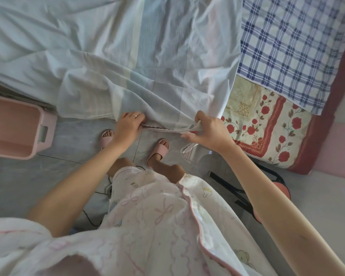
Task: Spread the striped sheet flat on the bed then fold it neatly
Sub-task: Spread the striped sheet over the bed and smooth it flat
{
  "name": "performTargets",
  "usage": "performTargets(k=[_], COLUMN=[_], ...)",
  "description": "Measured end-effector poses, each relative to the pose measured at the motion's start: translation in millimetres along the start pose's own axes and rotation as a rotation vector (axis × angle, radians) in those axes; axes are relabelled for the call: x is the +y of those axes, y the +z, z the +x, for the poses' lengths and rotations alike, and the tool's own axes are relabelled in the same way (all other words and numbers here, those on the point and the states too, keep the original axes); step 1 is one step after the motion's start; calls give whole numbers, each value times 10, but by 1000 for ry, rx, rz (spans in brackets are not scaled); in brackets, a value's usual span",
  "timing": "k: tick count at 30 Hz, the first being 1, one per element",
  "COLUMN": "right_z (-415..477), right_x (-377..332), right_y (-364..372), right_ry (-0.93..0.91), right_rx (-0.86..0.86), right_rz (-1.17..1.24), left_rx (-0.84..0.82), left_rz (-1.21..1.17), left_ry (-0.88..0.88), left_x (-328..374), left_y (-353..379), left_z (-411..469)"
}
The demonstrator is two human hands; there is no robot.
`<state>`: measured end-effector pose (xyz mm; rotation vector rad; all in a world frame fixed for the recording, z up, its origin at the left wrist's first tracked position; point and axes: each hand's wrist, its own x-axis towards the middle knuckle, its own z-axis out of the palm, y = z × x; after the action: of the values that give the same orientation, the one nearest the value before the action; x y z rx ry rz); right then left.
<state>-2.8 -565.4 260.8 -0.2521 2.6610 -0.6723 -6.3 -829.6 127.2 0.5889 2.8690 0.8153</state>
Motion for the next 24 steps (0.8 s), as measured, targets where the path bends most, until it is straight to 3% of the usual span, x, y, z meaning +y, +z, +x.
performTargets(k=[5, 17, 22, 24], right_z=[25, 64, 132, 133], right_x=[60, 107, 50, 58], right_y=[-30, -8, -123, -163], right_ry=[5, -152, -169, -151], right_rx=[-166, -46, -14, 6], right_rz=[-158, -95, -48, -22], left_rx=[-14, -88, 62, 102], left_rz=[-71, -119, -117, -87], left_ry=[53, 11, -115, -65], left_x=[-130, -65, -21, -7], left_y=[-87, -17, 9, -15], left_z=[-191, -70, 72, 128])
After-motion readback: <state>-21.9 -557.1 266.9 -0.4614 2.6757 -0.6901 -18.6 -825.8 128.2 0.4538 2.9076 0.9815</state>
